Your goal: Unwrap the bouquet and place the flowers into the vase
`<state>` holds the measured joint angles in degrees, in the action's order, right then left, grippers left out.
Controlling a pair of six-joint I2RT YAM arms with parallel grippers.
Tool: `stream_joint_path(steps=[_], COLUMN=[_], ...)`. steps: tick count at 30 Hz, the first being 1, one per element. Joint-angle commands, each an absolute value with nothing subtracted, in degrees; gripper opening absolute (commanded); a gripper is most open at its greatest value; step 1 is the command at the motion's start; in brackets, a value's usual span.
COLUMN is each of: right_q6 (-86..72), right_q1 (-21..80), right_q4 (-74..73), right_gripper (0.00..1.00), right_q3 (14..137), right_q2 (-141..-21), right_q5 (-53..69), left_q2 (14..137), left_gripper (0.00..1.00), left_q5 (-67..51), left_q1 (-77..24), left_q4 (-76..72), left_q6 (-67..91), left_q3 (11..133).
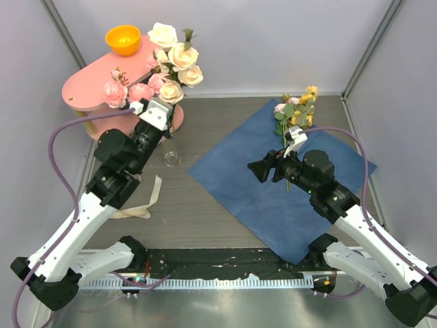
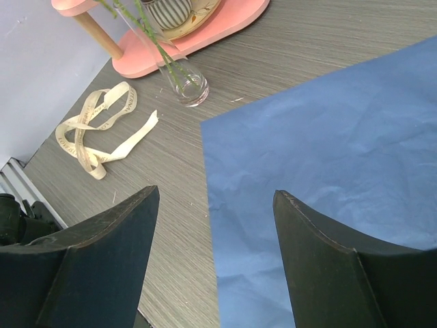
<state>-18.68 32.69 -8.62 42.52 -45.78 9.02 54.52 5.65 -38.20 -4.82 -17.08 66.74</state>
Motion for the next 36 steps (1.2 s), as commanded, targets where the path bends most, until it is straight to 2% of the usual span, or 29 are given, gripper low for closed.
stream_joint_path(steps=[1, 11, 36], right_q6=[-20.1, -20.1, -20.3], right_q1=[33.0, 33.0, 33.0], right_q4=[-6.0, -6.4, -5.1], right_gripper=[0.73, 0.73, 0.73], right_q3=[43.8, 43.6, 43.0], right_q2=[-45.9, -45.5, -46.7], right_q5=[8.3, 8.1, 8.4], left_q2=[57.3, 59.4, 63.0], left_gripper=[0.00, 0.00, 0.00], left_q5=[5.3, 0.2, -4.0], left_q1=[-33.0, -25.5, -25.0], left_q4=[-10.8, -16.4, -13.7], left_q6=[-24.8, -20.3, -25.6], left_q3=[65.3, 64.6, 70.8])
